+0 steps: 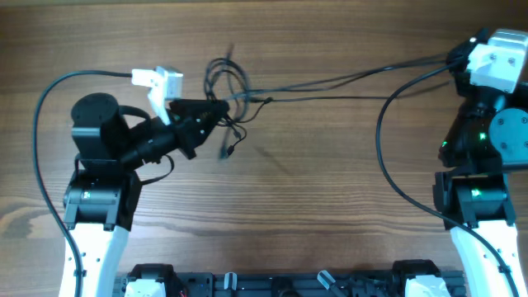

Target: Untangle cables

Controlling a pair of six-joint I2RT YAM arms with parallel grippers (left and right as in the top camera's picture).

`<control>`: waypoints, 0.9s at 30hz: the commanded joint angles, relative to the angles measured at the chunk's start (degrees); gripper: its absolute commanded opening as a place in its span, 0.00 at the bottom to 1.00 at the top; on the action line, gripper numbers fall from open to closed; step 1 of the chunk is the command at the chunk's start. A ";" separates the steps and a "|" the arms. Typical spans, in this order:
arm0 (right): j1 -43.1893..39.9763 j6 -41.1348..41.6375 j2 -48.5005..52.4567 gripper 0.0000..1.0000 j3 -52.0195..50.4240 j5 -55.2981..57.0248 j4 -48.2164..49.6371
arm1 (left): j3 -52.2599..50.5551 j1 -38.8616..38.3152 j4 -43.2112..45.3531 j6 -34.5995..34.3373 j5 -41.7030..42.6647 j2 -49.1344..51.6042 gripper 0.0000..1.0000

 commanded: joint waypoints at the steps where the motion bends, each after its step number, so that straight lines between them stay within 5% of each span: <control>1: -1.27 0.46 -0.09 1.00 1.05 6.05 0.52 | -0.13 1.97 -0.11 0.96 -3.10 -0.63 0.04; 6: -1.27 1.29 0.02 1.00 1.03 5.22 -2.36 | -0.13 1.90 0.76 0.94 3.21 -0.63 0.04; 10: -1.25 2.47 0.00 1.00 1.03 -6.25 -14.49 | -0.13 1.90 3.82 0.96 11.15 -0.63 0.04; 16: -1.27 6.95 0.00 1.00 1.03 -49.42 -33.57 | -0.13 1.90 6.16 0.70 13.20 -0.63 0.04; 20: -1.27 14.95 0.00 1.00 1.03 -68.48 -42.51 | -0.13 1.90 9.77 0.74 13.20 -0.63 0.04; 23: -1.27 15.54 -0.11 1.00 1.05 -75.45 -42.47 | -0.13 1.77 12.09 0.81 15.02 -0.63 0.04; 27: -1.27 21.53 -0.11 1.00 1.05 -84.59 -30.47 | -0.13 -1.18 15.91 1.44 23.85 -0.61 0.04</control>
